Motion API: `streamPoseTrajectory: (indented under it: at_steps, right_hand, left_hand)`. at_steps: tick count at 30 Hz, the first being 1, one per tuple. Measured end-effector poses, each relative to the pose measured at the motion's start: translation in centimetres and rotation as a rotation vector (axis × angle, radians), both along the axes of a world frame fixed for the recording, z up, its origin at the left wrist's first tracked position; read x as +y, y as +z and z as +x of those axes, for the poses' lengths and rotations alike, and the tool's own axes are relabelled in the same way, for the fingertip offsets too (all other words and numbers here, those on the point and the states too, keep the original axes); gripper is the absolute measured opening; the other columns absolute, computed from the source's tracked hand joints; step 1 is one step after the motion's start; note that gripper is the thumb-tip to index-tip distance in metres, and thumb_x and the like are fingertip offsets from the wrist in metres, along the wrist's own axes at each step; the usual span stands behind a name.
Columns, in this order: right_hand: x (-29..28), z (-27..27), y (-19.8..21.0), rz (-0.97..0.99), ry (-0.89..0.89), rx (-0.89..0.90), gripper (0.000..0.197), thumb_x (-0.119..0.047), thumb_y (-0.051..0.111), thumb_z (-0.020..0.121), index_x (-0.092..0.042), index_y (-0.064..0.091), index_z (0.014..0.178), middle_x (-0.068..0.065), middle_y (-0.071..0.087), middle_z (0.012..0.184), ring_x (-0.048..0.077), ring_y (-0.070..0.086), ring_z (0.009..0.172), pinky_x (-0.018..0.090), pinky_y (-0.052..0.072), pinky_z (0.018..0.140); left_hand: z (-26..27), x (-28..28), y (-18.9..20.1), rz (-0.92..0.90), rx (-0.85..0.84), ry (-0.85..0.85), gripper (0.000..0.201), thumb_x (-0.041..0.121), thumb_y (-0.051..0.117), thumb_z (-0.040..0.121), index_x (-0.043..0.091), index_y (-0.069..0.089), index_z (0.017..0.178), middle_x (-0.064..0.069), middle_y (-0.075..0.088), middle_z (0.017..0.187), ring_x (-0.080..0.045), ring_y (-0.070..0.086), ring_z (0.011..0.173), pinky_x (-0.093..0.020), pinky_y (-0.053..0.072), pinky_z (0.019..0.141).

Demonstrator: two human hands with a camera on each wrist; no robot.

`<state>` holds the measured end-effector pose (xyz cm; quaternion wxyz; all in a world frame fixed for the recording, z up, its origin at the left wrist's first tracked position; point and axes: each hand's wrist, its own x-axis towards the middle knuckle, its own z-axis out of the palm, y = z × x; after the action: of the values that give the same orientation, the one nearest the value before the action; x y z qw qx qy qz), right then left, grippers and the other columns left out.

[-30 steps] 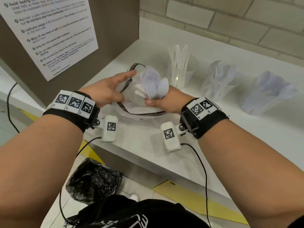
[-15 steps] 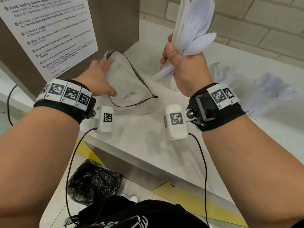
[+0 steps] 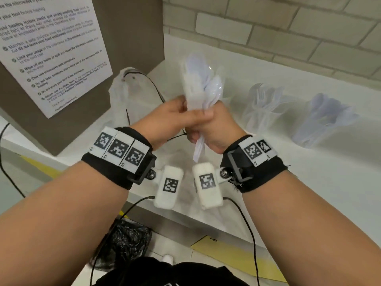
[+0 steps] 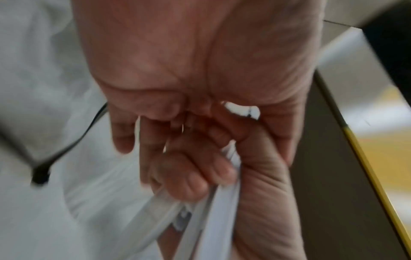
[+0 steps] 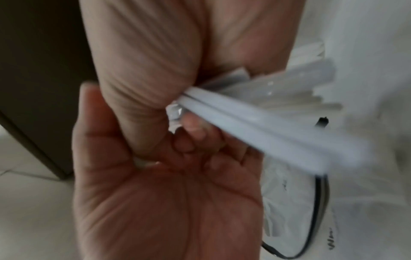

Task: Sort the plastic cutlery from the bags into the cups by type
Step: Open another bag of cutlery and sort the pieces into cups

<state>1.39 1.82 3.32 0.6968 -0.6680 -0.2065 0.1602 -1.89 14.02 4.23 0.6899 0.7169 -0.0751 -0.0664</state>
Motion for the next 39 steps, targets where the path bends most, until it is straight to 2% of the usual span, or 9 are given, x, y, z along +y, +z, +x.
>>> streamPoseTrajectory:
  at_steps: [3, 6, 8, 11, 17, 22, 26, 34, 39]
  right_hand:
    - [-0.4, -1.3, -0.2, -0.14, 0.044, -0.039, 0.011, 0.01, 0.054, 0.057, 0.003, 0.058, 0.063, 0.011, 0.046, 0.044, 0.017, 0.048, 0.038, 0.022, 0.04, 0.042]
    - [-0.9, -1.6, -0.5, -0.124, 0.034, 0.046, 0.03, 0.021, 0.056, 0.068, 0.006, 0.061, 0.094, 0.017, 0.054, 0.057, 0.018, 0.053, 0.04, 0.024, 0.046, 0.042]
    - [-1.2, -1.6, -0.6, -0.131, 0.074, 0.07, 0.033, 0.019, 0.062, 0.073, -0.001, 0.062, 0.099, 0.016, 0.059, 0.068, 0.02, 0.059, 0.05, 0.029, 0.053, 0.051]
    - [-1.9, -1.6, -0.9, -0.213, 0.083, 0.094, 0.018, 0.009, 0.069, 0.076, -0.007, 0.059, 0.079, 0.01, 0.057, 0.07, 0.021, 0.061, 0.057, 0.04, 0.055, 0.066]
    - [-2.8, -1.6, -1.9, -0.319, 0.11, 0.125, 0.025, -0.008, 0.075, 0.079, 0.007, 0.058, 0.09, 0.011, 0.044, 0.054, 0.016, 0.035, 0.035, 0.026, 0.036, 0.041]
    - [-4.1, -0.7, -0.5, -0.515, 0.059, 0.101, 0.039, -0.037, 0.083, 0.069, -0.013, 0.066, 0.095, 0.006, 0.07, 0.083, 0.017, 0.068, 0.07, 0.036, 0.057, 0.07]
    - [-4.2, 0.3, 1.1, -0.448, -0.269, -0.067, 0.042, -0.05, 0.077, 0.071, -0.015, 0.055, 0.072, 0.003, 0.061, 0.069, 0.016, 0.062, 0.062, 0.031, 0.055, 0.058]
    - [-1.4, 0.4, 1.2, -0.365, -0.41, -0.249, 0.04, -0.038, 0.085, 0.065, -0.022, 0.059, 0.092, 0.002, 0.061, 0.08, 0.019, 0.064, 0.072, 0.041, 0.059, 0.074]
    - [-1.6, 0.3, 1.1, -0.359, -0.448, -0.314, 0.048, -0.026, 0.079, 0.073, -0.026, 0.049, 0.111, -0.014, 0.056, 0.089, 0.006, 0.059, 0.082, 0.034, 0.057, 0.076]
  left_hand:
    - [-0.1, -0.9, -0.2, -0.092, 0.048, -0.001, 0.039, 0.026, 0.075, 0.069, 0.013, 0.065, 0.104, -0.022, 0.07, 0.096, -0.031, 0.064, 0.066, -0.027, 0.051, 0.044]
    - [0.1, -1.4, 0.0, -0.049, 0.057, 0.026, 0.03, 0.025, 0.07, 0.079, 0.006, 0.069, 0.103, -0.029, 0.068, 0.101, -0.033, 0.062, 0.052, -0.027, 0.047, 0.039]
    - [0.3, -1.6, 0.3, -0.074, 0.059, 0.089, 0.025, 0.024, 0.066, 0.087, 0.006, 0.07, 0.104, -0.024, 0.071, 0.103, -0.036, 0.067, 0.061, -0.037, 0.053, 0.05]
    - [0.6, -2.2, 0.8, -0.215, 0.047, 0.228, 0.019, 0.023, 0.059, 0.093, 0.008, 0.065, 0.103, -0.012, 0.075, 0.097, -0.028, 0.072, 0.092, -0.043, 0.057, 0.078]
    - [0.0, -3.6, 0.0, -0.172, 0.124, 0.184, 0.013, 0.024, 0.063, 0.091, 0.011, 0.065, 0.092, -0.01, 0.076, 0.089, -0.024, 0.073, 0.085, -0.041, 0.059, 0.073]
    - [0.9, -3.5, -0.8, -0.298, 0.132, 0.419, 0.02, 0.023, 0.059, 0.094, 0.008, 0.06, 0.079, -0.005, 0.063, 0.06, -0.027, 0.07, 0.07, -0.039, 0.058, 0.071]
    - [1.9, -2.5, -2.2, -0.052, 0.097, 0.513, 0.015, 0.019, 0.052, 0.096, 0.006, 0.058, 0.097, -0.005, 0.054, 0.059, -0.016, 0.056, 0.045, -0.035, 0.052, 0.055]
    - [1.3, -4.1, -3.3, 0.241, 0.105, 0.389, 0.034, 0.02, 0.048, 0.097, 0.008, 0.044, 0.129, -0.007, 0.064, 0.084, -0.012, 0.059, 0.043, -0.028, 0.052, 0.044]
    - [0.9, -4.0, -3.4, 0.269, 0.103, 0.433, 0.031, 0.019, 0.058, 0.09, 0.016, 0.037, 0.113, -0.008, 0.059, 0.095, -0.022, 0.064, 0.071, -0.035, 0.059, 0.059]
